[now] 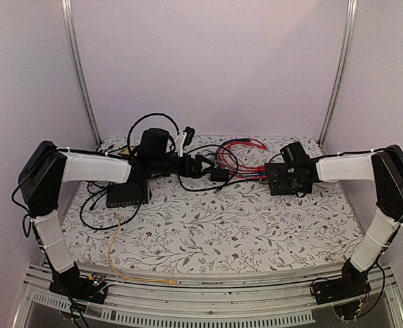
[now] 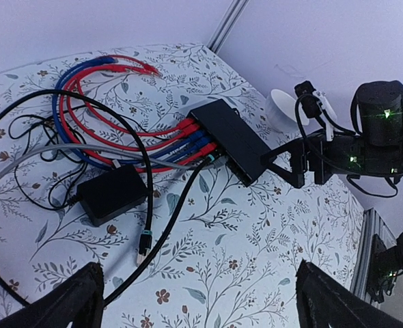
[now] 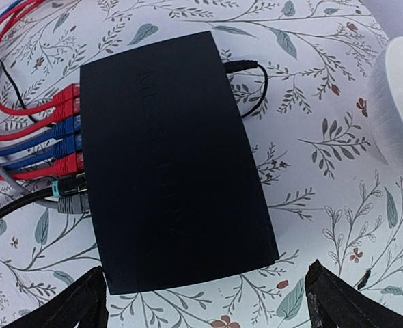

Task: Pull the plug from the switch port
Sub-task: Move the switch port to the center of the board.

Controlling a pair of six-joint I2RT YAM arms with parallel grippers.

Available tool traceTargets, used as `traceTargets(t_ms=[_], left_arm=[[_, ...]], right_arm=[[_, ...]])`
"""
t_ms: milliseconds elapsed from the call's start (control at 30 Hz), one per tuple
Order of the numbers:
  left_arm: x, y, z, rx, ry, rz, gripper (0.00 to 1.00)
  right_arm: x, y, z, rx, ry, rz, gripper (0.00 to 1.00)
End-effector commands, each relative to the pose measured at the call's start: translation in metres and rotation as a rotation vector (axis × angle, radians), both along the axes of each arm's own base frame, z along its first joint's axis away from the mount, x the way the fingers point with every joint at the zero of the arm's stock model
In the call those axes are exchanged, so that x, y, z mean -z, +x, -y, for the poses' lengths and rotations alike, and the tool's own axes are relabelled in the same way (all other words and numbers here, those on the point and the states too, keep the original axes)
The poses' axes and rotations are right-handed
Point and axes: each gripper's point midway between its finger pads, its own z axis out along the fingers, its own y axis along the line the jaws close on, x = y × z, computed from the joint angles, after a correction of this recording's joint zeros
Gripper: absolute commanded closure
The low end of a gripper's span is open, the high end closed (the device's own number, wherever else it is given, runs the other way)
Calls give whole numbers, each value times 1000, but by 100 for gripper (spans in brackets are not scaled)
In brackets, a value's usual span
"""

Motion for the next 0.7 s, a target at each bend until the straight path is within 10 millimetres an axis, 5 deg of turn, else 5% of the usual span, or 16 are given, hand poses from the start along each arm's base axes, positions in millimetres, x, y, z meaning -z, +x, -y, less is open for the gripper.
traceTargets(t_ms=[0,200,667], left_arm=[[-4,-6,12,41,-11,-9,2],[0,-8,15,46,-8,-17,2],[6,-8,18,49,-3,-32,2]], right_arm=[[0,13,-15,-130,-19,2,1],[8,16,-24,-242,-43,-22,1],[20,20,-12,-281,-76,-56,1]])
